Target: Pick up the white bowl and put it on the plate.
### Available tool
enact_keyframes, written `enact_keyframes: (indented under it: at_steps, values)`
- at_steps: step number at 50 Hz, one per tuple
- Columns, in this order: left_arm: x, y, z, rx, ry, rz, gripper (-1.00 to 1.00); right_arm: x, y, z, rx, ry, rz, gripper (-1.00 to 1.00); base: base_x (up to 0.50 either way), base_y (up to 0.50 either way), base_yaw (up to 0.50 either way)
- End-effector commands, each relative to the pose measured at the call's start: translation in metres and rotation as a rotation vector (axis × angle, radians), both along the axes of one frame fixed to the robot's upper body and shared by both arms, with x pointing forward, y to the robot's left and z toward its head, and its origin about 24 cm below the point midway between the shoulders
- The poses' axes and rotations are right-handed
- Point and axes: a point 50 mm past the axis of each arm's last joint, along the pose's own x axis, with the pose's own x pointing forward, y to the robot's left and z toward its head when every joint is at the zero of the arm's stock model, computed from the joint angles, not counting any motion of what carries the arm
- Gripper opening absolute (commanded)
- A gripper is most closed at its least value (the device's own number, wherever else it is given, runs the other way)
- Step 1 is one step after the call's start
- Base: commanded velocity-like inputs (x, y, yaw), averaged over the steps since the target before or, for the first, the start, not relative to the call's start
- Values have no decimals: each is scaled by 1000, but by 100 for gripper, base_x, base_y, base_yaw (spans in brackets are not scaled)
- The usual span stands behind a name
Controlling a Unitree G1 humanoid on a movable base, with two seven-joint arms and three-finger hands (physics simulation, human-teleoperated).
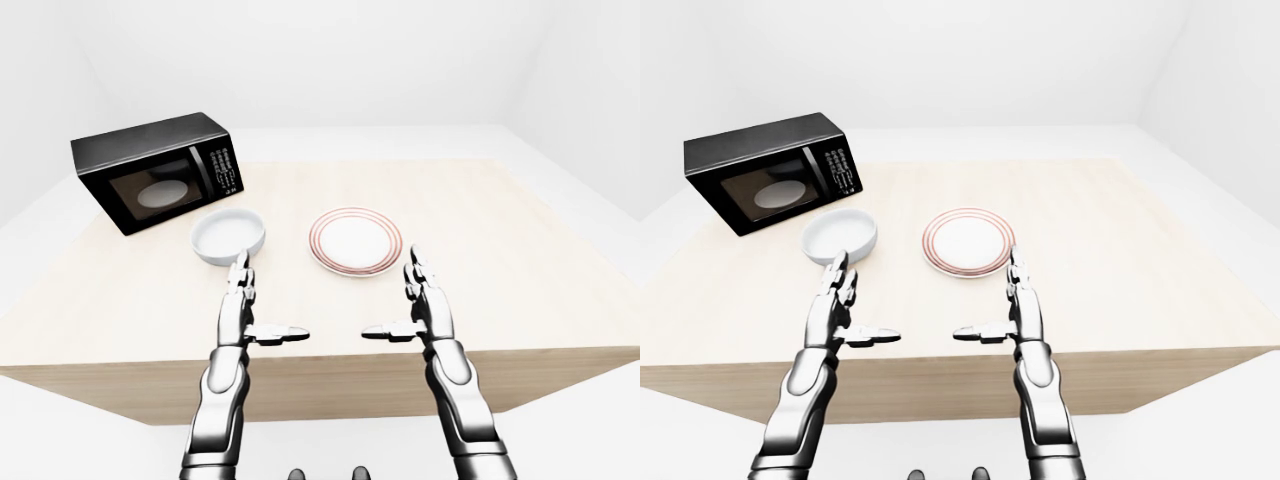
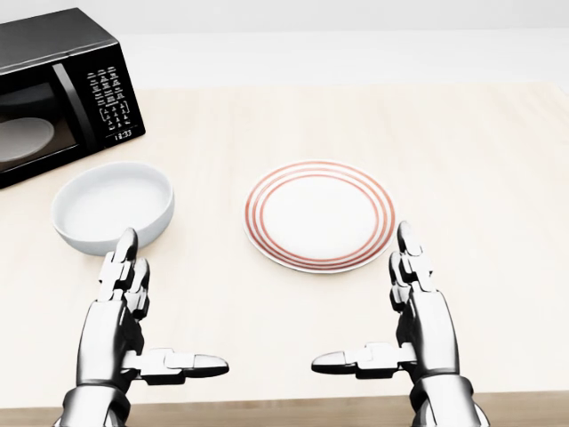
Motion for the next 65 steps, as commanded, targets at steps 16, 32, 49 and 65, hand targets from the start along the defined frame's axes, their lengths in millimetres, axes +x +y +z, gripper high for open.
enact_keyframes:
  at_steps: [16,32,49,65]
  values:
    - [0,7,1,1,2,1,100,-1,-2,1,-34,-9,28,100,0,0,0]
    - [0,7,1,0,2,1,100,-2,-1,0,-57,-13,36,100,0,32,0]
    - [0,7,1,0,2,1,100,-2,1,1,-57,-16,46,100,0,50,0]
    - [0,7,1,0,2,1,100,-3,1,2,-56,-24,46,100,0,50,0]
